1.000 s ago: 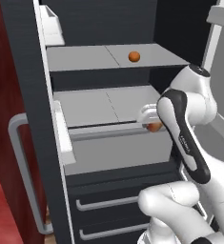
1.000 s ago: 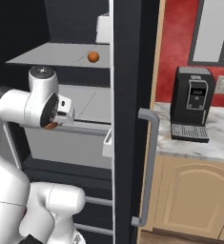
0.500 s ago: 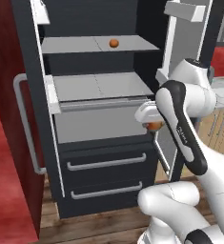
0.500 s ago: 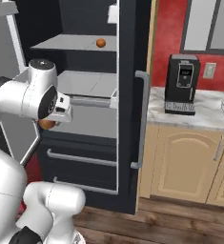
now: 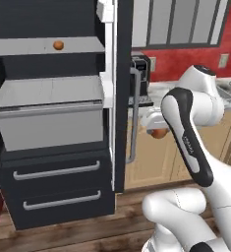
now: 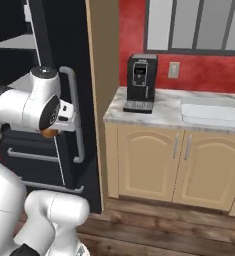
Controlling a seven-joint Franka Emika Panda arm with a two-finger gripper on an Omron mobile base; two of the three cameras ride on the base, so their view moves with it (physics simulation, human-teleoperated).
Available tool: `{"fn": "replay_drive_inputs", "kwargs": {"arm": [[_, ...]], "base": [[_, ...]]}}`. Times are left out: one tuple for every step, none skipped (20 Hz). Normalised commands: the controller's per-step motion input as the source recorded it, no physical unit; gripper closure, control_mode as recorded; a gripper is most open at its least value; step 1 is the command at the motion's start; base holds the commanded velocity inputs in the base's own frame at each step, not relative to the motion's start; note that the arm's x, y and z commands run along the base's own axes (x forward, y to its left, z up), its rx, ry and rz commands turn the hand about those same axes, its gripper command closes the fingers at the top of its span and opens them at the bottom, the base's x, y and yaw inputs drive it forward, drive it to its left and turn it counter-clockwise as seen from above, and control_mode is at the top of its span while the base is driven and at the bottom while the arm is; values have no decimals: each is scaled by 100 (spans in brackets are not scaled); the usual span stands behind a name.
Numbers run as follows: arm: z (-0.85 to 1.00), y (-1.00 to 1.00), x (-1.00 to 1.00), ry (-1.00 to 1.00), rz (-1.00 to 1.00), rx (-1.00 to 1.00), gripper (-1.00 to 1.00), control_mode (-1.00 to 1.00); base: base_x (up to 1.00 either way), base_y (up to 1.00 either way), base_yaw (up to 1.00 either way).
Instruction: Pick the tangerine and apple from the fridge and place them inside the tupperware on the counter.
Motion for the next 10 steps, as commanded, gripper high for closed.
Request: {"fn": "replay_drive_inputs", "kwargs": {"arm": [[0, 0, 0, 0, 0, 0, 100, 100], [0, 0, 0, 0, 0, 0, 100, 100], [0, 0, 0, 0, 0, 0, 100, 100], [0, 0, 0, 0, 0, 0, 100, 100], [0, 0, 0, 0, 0, 0, 100, 100], [0, 0, 0, 0, 0, 0, 100, 100], [0, 0, 0, 0, 0, 0, 100, 100], [0, 0, 0, 0, 0, 0, 100, 100], [0, 0, 0, 0, 0, 0, 100, 100], [0, 0, 0, 0, 0, 0, 100, 100]], "base": [[1, -100, -4], [4, -100, -4], [8, -100, -4], [11, -100, -4], [15, -100, -4], [21, -100, -4], [25, -100, -4], [26, -100, -4], [30, -100, -4], [34, -100, -4]]}}
